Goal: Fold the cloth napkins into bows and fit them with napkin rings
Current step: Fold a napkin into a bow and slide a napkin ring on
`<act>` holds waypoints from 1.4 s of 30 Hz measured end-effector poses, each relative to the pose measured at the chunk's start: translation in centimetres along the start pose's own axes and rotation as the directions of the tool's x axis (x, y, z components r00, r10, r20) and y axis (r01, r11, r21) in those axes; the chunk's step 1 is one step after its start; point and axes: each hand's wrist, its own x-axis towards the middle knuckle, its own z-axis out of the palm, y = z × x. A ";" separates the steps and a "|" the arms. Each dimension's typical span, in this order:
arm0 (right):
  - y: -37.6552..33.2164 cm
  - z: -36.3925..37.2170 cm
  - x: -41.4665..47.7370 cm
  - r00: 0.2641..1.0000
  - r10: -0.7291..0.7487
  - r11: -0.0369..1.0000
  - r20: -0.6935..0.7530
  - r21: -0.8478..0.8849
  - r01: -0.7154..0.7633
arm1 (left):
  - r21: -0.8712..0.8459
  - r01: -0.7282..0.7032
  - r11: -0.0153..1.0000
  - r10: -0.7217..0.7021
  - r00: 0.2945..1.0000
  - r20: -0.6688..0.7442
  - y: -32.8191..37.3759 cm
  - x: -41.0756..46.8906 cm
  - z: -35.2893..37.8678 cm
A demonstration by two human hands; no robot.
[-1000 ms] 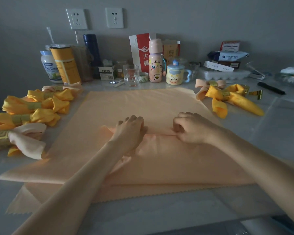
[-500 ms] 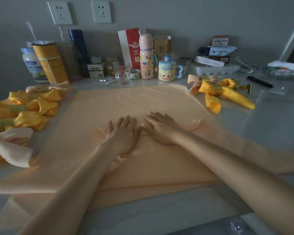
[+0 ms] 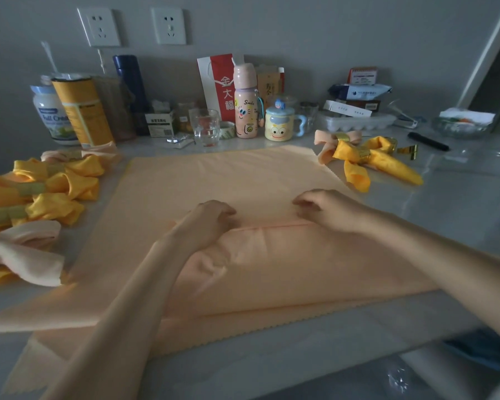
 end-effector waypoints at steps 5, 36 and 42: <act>-0.7 -0.8 -0.7 0.999 -0.044 0.998 0.000 -0.054 0.044 | 0.040 -0.024 0.999 0.025 1.000 -0.009 0.2 -0.5 -0.5; -7.7 2.1 1.5 0.986 -0.145 0.939 -0.078 -0.324 0.112 | 0.168 0.035 0.985 -0.030 0.999 -0.028 3.6 -1.7 1.0; -7.5 5.9 1.8 0.993 -0.113 0.969 -0.020 -0.223 0.106 | 0.234 0.139 0.962 -0.163 0.983 0.085 3.2 -1.6 2.4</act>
